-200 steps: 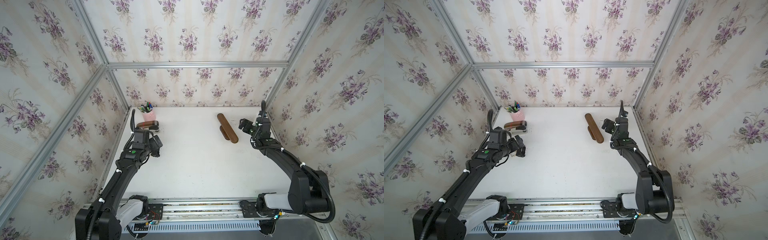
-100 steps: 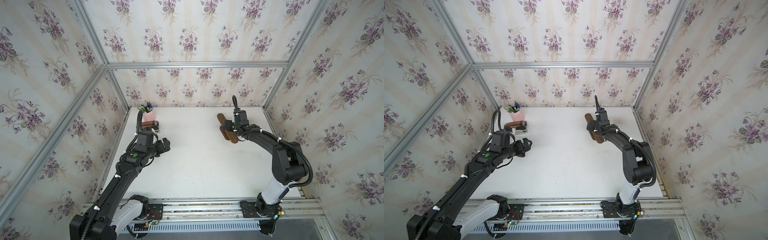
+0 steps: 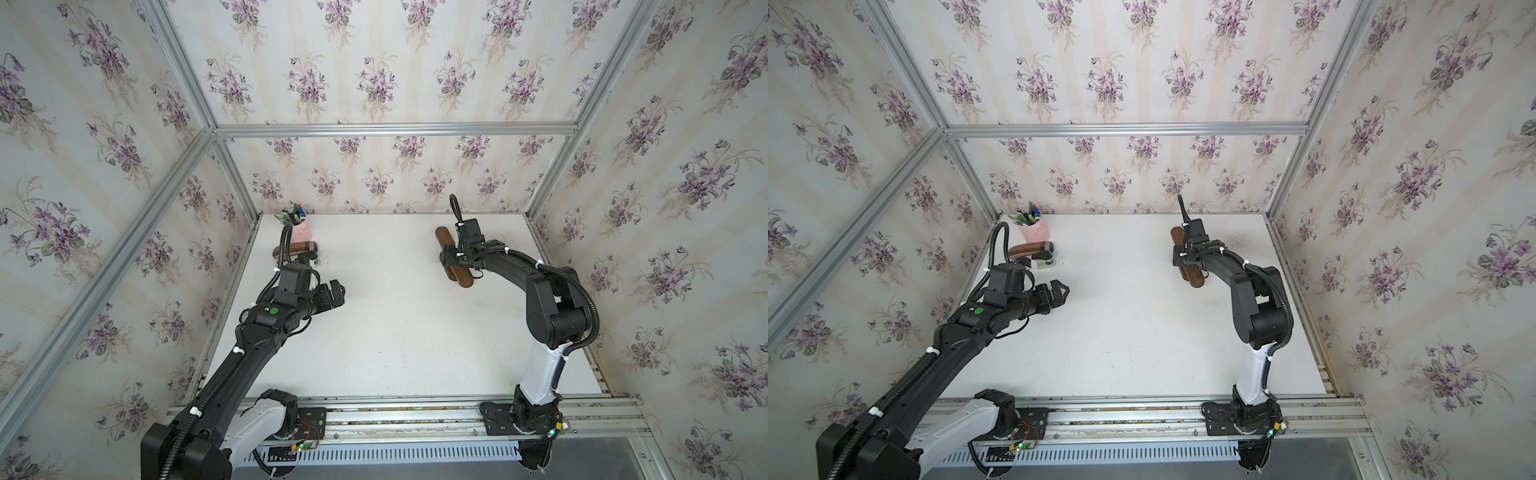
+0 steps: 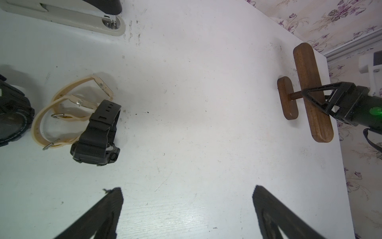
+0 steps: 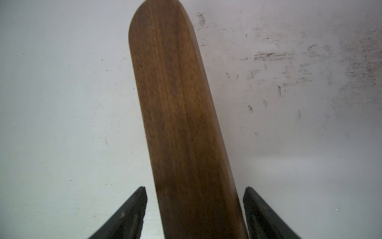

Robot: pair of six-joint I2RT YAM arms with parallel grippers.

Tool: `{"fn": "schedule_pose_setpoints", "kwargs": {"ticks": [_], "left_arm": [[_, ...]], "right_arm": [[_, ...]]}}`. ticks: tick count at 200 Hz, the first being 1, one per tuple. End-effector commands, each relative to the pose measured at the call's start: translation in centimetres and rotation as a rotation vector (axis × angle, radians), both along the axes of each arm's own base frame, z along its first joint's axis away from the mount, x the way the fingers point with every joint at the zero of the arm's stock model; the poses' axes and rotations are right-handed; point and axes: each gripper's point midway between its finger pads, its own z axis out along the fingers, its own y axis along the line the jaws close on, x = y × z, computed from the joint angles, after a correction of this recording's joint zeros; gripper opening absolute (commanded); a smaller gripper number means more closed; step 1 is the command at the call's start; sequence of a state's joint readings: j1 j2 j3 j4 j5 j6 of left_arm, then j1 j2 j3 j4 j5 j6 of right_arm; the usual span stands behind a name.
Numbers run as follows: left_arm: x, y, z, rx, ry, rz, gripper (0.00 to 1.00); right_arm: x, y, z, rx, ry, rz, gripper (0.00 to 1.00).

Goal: Place watch on stand
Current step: Move the stand to the center of the board.

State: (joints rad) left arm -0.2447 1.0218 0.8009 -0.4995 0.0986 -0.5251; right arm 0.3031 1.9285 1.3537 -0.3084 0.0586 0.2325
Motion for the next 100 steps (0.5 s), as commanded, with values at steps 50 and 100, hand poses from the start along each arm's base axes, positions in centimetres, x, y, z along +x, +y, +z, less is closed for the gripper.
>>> {"fn": "schedule_pose_setpoints", "kwargs": {"ticks": [50, 100], "left_arm": [[0.9, -0.2, 0.9, 0.011, -0.013, -0.012, 1.00], [0.8, 0.1, 2.0, 0.047, -0.016, -0.025, 1.00]], "right_arm": [[-0.6, 1.3, 0.0, -0.063, 0.000, 0.051, 0.32], [-2.8, 6.1, 2.7, -0.117, -0.097, 0.234, 0.24]]}}
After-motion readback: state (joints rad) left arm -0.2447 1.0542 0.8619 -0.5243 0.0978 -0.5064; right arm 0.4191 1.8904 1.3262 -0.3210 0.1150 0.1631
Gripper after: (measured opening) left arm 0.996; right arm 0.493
